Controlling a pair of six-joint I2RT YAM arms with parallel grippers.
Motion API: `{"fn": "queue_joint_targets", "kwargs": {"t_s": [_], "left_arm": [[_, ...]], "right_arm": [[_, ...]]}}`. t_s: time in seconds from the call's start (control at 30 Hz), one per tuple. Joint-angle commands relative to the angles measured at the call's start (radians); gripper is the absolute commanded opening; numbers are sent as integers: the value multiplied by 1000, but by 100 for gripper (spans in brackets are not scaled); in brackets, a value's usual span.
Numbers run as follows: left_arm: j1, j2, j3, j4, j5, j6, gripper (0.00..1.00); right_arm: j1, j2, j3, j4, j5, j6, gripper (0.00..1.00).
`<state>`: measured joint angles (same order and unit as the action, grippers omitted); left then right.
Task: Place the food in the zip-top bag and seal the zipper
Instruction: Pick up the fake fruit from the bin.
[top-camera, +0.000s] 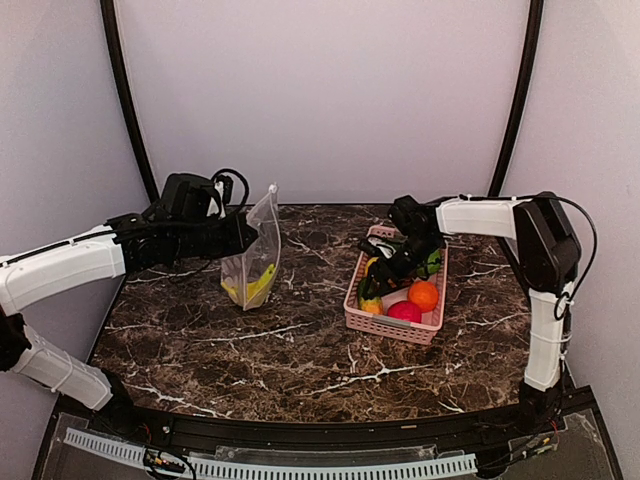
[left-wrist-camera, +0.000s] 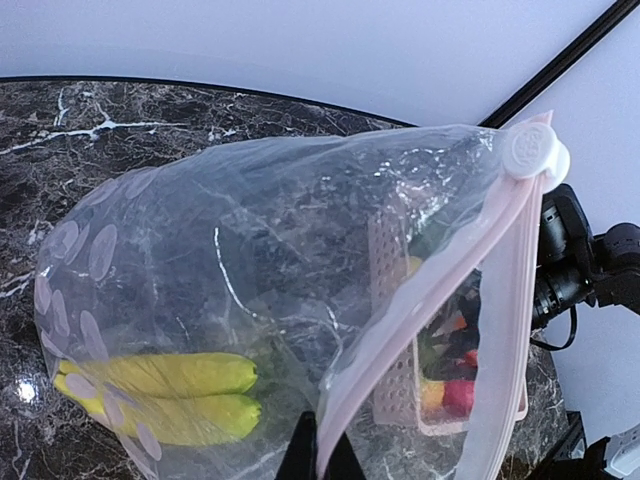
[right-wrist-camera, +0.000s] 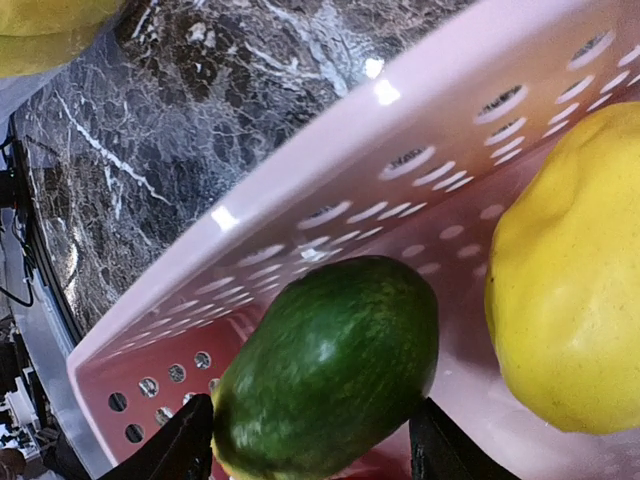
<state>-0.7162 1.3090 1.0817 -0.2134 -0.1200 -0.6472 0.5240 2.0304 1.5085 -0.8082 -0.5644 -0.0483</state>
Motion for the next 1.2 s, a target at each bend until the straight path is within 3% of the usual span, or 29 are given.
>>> {"fn": "queue_joint_targets", "kwargs": {"t_s": [0.0, 0.17, 0.37, 0.6, 0.83, 1.17], "left_arm": [[1, -34, -26, 8, 8, -18, 1], [1, -39, -31, 6, 5, -20, 1], [1, -33, -35, 13, 10, -25, 1], [2, -13, -24, 29, 21, -25, 1], [1, 21, 1, 54, 42, -33, 1], [2, 45, 31, 83, 83, -70, 1]], "right_arm": [[18, 52, 38, -3, 16, 28, 64], [28, 67, 49, -7, -31, 34, 63], [27, 17, 46, -6, 28, 33, 43], [24, -138, 69, -24, 118, -38, 37], [30, -265, 181, -31, -71, -155, 32], [81, -249, 406, 59, -365, -26, 29]]}}
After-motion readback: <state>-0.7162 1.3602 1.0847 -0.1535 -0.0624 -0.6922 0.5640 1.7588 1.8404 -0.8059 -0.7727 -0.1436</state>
